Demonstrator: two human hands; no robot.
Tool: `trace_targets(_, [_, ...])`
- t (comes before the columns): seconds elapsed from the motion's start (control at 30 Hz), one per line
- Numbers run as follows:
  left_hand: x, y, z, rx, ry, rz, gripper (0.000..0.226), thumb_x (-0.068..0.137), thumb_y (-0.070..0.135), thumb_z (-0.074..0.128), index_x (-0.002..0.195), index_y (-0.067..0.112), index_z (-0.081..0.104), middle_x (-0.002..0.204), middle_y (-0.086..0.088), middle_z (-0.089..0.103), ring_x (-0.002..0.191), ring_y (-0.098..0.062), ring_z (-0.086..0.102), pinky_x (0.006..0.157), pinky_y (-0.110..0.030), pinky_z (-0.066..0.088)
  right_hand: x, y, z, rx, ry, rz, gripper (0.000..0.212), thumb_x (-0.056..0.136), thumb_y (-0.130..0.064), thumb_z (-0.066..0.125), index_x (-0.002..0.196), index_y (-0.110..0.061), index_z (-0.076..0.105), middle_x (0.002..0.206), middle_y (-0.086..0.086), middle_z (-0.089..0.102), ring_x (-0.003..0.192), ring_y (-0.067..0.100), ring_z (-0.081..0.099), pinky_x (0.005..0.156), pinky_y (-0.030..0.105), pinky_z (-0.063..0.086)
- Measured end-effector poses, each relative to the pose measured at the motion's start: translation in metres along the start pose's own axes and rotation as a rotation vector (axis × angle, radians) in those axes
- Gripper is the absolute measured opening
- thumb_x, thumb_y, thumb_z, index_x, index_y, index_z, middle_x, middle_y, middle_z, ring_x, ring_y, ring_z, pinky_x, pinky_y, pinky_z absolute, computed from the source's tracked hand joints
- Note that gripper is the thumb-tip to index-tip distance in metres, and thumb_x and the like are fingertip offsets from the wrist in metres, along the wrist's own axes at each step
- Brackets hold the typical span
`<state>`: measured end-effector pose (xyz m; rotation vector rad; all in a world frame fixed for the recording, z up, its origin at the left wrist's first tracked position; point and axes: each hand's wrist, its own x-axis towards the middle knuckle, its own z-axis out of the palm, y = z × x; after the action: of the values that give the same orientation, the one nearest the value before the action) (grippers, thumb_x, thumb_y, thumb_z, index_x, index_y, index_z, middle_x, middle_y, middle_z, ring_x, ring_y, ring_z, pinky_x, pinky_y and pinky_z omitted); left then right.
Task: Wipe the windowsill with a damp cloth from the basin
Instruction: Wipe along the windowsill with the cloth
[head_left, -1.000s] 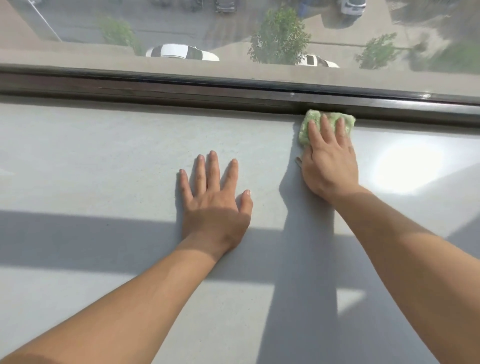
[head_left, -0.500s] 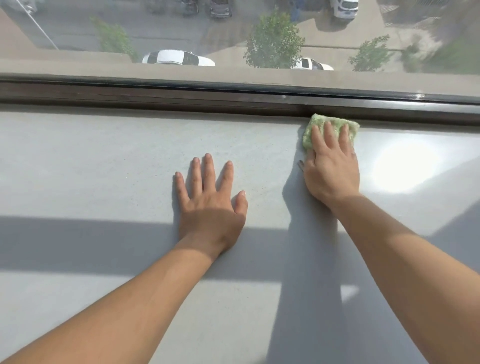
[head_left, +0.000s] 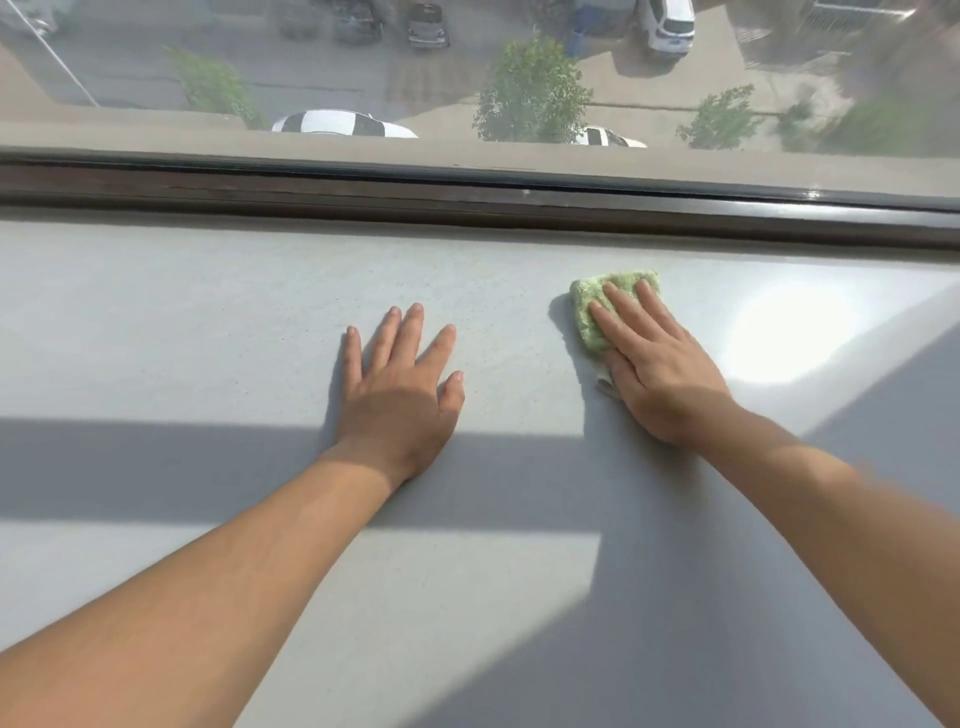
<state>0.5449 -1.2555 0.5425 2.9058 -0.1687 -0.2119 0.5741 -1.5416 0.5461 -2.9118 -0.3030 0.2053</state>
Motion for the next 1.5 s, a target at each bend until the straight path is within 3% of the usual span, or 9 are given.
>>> trace_targets(0.17, [-0.008, 0.026, 0.001, -0.011, 0.036, -0.038, 0.054, 0.101, 0.039, 0.024, 0.154, 0.029, 0.025, 0.167, -0.005, 0.002, 0.153, -0.022, -0.008, 0.120, -0.052, -0.009, 0.016, 0.006, 0.000, 0.048, 0.109, 0.338, 0.059, 0.100, -0.034, 0.037, 0.155, -0.028, 0.018, 0.166, -0.004, 0.006, 0.152, 0.026, -0.006, 0.122, 0.043, 0.009])
trace_targets(0.4, [-0.078, 0.092, 0.045, -0.020, 0.055, -0.067, 0.061, 0.091, 0.040, 0.028, 0.147, 0.024, 0.043, 0.163, -0.014, 0.021, 0.153, -0.027, 0.009, 0.119, -0.057, -0.001, -0.059, -0.011, 0.017, -0.015, -0.013, -0.104, 0.059, 0.098, -0.040, 0.021, 0.156, -0.032, 0.015, 0.165, -0.012, 0.002, 0.152, 0.018, -0.010, 0.123, 0.037, 0.005])
trace_targets(0.5, [-0.075, 0.093, 0.048, -0.004, 0.038, -0.089, 0.065, 0.091, 0.044, 0.019, 0.153, 0.028, 0.032, 0.166, -0.011, 0.010, 0.154, -0.024, -0.001, 0.121, -0.053, -0.004, -0.043, 0.039, 0.005, 0.039, 0.069, 0.131, 0.061, 0.095, -0.040, 0.025, 0.155, -0.030, 0.021, 0.166, -0.007, 0.009, 0.153, 0.022, -0.003, 0.121, 0.045, 0.016])
trace_targets(0.6, [-0.073, 0.092, 0.050, 0.054, 0.035, -0.086, 0.067, 0.091, 0.045, 0.012, 0.156, 0.030, 0.019, 0.167, -0.009, 0.000, 0.153, -0.024, -0.010, 0.121, -0.053, -0.006, -0.050, 0.021, 0.010, 0.035, 0.077, 0.267, 0.060, 0.099, -0.035, 0.032, 0.156, -0.026, 0.017, 0.166, -0.001, 0.004, 0.152, 0.028, -0.007, 0.122, 0.046, 0.010])
trace_targets(0.8, [-0.078, 0.093, 0.042, 0.054, 0.014, -0.110, 0.067, 0.091, 0.047, 0.005, 0.157, 0.034, 0.012, 0.167, -0.003, -0.007, 0.152, -0.019, -0.016, 0.121, -0.049, -0.010, -0.127, -0.022, 0.029, -0.017, -0.011, -0.228, 0.071, 0.088, -0.039, 0.040, 0.155, -0.021, 0.027, 0.164, 0.000, 0.019, 0.152, 0.029, 0.004, 0.122, 0.042, 0.013])
trace_targets(1.0, [-0.081, 0.095, 0.040, 0.064, 0.004, -0.119, 0.057, 0.103, 0.042, 0.022, 0.157, 0.034, 0.009, 0.167, -0.002, -0.010, 0.151, -0.018, -0.018, 0.120, -0.050, -0.012, -0.124, 0.015, 0.013, 0.058, 0.062, 0.180, 0.074, 0.085, -0.047, 0.010, 0.157, -0.027, 0.014, 0.166, -0.004, 0.002, 0.152, 0.024, -0.012, 0.123, 0.042, 0.004])
trace_targets(1.2, [-0.081, 0.092, 0.039, 0.074, -0.004, -0.110, 0.058, 0.101, 0.045, 0.021, 0.157, 0.034, 0.008, 0.167, -0.002, -0.010, 0.151, -0.018, -0.017, 0.120, -0.051, -0.011, -0.192, -0.032, 0.039, 0.009, -0.010, -0.246, 0.066, 0.089, -0.036, 0.040, 0.153, -0.022, 0.031, 0.164, -0.001, 0.020, 0.152, 0.029, 0.006, 0.120, 0.045, 0.015])
trace_targets(1.4, [-0.079, 0.089, 0.041, 0.069, 0.013, -0.087, 0.059, 0.100, 0.046, 0.022, 0.157, 0.034, 0.010, 0.167, -0.003, -0.008, 0.152, -0.019, -0.016, 0.120, -0.052, -0.011, -0.169, -0.003, 0.022, 0.065, 0.056, 0.139, 0.071, 0.087, -0.041, 0.012, 0.157, -0.027, 0.015, 0.166, -0.007, 0.002, 0.152, 0.021, -0.011, 0.123, 0.042, 0.006])
trace_targets(1.5, [-0.078, 0.088, 0.037, -0.047, 0.024, -0.057, 0.062, 0.096, 0.040, 0.032, 0.156, 0.033, 0.018, 0.167, -0.005, -0.001, 0.152, -0.018, -0.011, 0.120, -0.052, -0.012, -0.202, -0.048, 0.036, 0.054, 0.081, 0.070, 0.067, 0.091, -0.038, 0.020, 0.156, -0.022, 0.022, 0.165, 0.000, 0.010, 0.152, 0.028, -0.005, 0.122, 0.047, 0.011])
